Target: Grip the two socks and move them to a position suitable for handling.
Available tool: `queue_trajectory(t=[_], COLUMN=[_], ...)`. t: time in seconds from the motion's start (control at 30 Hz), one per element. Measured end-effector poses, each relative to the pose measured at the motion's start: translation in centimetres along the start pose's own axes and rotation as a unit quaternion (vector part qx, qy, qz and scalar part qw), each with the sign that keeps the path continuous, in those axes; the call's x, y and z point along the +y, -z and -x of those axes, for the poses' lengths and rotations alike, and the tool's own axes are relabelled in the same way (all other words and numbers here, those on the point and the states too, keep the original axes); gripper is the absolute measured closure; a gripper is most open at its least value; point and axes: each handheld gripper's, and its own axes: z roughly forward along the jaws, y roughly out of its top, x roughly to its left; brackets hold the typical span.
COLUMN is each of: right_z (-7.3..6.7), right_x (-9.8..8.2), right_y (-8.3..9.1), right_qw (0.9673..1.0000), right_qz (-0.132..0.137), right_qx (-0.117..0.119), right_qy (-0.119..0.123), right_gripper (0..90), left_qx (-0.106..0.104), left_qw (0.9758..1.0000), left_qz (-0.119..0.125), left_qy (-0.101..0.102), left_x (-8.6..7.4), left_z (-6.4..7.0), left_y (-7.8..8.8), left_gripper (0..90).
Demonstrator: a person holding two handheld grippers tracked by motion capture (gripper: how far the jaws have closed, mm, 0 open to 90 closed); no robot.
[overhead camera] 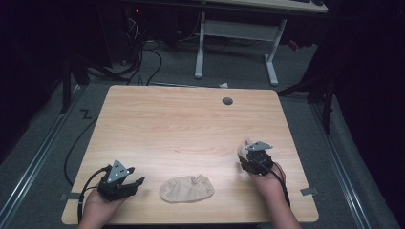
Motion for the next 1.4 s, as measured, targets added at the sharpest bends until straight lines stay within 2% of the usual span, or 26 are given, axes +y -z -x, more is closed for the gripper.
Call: queue_trajectory(t=[0.2, 0.43, 0.6, 0.8, 0.9, 0.93, 0.97, 1.0, 1.1, 1.2, 1.33, 1.37, 1.4], right_z=[0.0, 0.2, 0.4, 0.2, 0.0, -0.2, -0.2, -0.9, -2.0, -3.9, -6.8, -6.8, -8.5], right_x=[0.0, -0.1, 0.0, 0.4, 0.8, 1.3, 1.3, 2.1, 3.0, 4.3, 5.6, 5.6, 6.2], right_y=[-0.4, -0.8, -1.0, -0.9, -0.5, 0.3, 0.3, 1.0, 1.8, 2.2, 1.6, 1.6, 0.9], right_qw=[0.9999, 0.9998, 0.9996, 0.9991, 0.9994, 0.9998, 0.9998, 0.9997, 0.9988, 0.9971, 0.9938, 0.9938, 0.992], right_qz=[-0.01, -0.019, -0.025, -0.038, -0.028, -0.01, -0.01, 0.009, 0.027, 0.042, 0.055, 0.055, 0.056], right_qx=[-0.007, -0.009, -0.009, -0.008, -0.007, 0.001, 0.001, 0.009, 0.021, 0.04, 0.071, 0.071, 0.085], right_qy=[0.002, 0.004, 0.001, 0.015, 0.02, 0.016, 0.016, 0.022, 0.036, 0.05, 0.066, 0.066, 0.076], right_gripper=[52.4, 59.1, 79.8, 84.5, 84.6, 84.6, 84.6, 84.5, 84.5, 84.4, 84.3, 84.3, 84.3], left_qx=[0.0, -0.002, -0.004, -0.006, -0.006, -0.006, -0.006, -0.006, -0.006, -0.006, -0.006, -0.006, -0.005], left_qw=[1.0, 1.0, 1.0, 1.0, 1.0, 1.0, 1.0, 1.0, 0.9999, 0.9999, 0.9999, 0.9999, 0.9999], left_qz=[0.002, -0.001, -0.003, -0.004, -0.004, -0.004, -0.004, -0.004, -0.003, -0.003, -0.003, -0.003, -0.002], left_qy=[-0.001, -0.003, -0.005, -0.005, -0.006, -0.006, -0.006, -0.007, -0.008, -0.008, -0.008, -0.008, -0.008], left_x=[0.0, 0.0, 0.0, 0.0, 0.0, 0.1, 0.1, 0.1, 0.1, 0.1, 0.1, 0.1, 0.1], left_z=[0.1, 0.2, 0.2, 0.2, 0.3, 0.3, 0.3, 0.3, 0.4, 0.3, 0.3, 0.3, 0.3], left_y=[0.0, -0.1, -0.1, -0.2, -0.2, -0.2, -0.2, -0.3, -0.3, -0.3, -0.3, -0.3, -0.2], left_gripper=[46.2, 45.9, 45.9, 45.8, 45.8, 45.9, 45.9, 45.9, 45.9, 45.9, 45.9, 45.9, 45.9])
